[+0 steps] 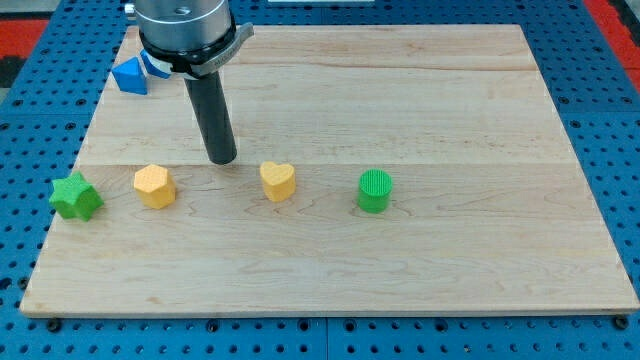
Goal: Slightly move the blue blocks to the right
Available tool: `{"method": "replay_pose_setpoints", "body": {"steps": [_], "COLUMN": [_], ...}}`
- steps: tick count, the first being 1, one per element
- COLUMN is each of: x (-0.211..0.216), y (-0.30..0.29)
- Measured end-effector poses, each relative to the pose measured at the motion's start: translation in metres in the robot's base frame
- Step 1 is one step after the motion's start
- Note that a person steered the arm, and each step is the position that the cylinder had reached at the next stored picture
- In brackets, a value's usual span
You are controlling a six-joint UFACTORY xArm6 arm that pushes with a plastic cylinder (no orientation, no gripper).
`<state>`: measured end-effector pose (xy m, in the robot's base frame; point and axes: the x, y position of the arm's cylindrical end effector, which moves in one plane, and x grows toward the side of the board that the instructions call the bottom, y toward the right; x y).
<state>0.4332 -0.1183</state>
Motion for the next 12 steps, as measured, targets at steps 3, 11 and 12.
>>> {"method": "replay_pose_setpoints", "body": {"steps": [3,11,12], "x": [-0.013,-0.183,-0.163], "y": [-0.098,-0.185,-0.163]}}
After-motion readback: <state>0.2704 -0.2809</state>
